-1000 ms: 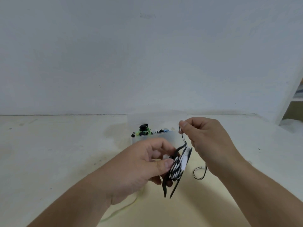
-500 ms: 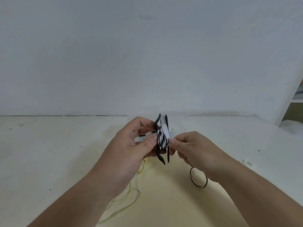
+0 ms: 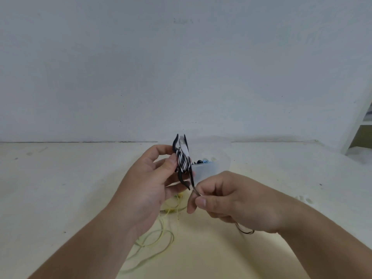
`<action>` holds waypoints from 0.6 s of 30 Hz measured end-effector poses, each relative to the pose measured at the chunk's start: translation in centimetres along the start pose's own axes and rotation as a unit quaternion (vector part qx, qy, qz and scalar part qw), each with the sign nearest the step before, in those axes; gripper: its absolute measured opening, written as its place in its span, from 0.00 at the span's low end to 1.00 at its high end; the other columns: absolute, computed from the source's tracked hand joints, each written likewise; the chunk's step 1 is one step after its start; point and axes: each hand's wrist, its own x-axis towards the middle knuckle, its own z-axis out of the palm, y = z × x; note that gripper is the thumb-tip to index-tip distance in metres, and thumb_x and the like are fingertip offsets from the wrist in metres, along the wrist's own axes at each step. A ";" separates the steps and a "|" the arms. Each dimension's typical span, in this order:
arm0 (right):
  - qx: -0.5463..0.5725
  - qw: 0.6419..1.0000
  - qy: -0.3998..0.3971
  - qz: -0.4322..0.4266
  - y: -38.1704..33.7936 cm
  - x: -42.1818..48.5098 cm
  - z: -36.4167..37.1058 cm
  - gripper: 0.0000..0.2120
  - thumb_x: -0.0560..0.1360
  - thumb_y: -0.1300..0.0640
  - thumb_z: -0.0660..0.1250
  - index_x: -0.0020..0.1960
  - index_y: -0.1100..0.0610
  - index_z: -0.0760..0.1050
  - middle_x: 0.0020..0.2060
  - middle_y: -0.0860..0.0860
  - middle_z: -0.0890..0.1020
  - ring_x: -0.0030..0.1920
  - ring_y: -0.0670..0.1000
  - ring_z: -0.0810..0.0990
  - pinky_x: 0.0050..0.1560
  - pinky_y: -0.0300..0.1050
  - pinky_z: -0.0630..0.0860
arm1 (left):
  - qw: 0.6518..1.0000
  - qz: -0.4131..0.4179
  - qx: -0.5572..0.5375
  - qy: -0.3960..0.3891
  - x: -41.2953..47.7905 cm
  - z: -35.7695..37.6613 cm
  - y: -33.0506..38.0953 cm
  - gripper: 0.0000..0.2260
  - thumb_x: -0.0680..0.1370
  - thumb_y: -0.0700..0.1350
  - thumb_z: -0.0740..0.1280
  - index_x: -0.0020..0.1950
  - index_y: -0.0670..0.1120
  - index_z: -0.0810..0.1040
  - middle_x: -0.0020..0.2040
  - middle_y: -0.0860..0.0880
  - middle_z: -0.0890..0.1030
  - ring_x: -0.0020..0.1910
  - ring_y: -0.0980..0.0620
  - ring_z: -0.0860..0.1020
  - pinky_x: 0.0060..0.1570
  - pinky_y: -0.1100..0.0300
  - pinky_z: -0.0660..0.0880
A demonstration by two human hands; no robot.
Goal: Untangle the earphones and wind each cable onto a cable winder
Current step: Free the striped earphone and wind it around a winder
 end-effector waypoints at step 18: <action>-0.004 0.946 0.313 -0.078 -2.3 -1.6 -1.7 0.10 0.76 0.53 0.67 0.39 0.55 0.83 0.24 0.48 0.66 0.28 0.50 0.60 0.29 0.42 0.58 | 0.961 0.083 0.251 -0.079 -0.8 0.3 -0.8 0.04 0.78 0.43 0.70 0.50 0.52 0.80 0.48 0.48 0.81 0.42 0.41 0.82 0.50 0.46 0.80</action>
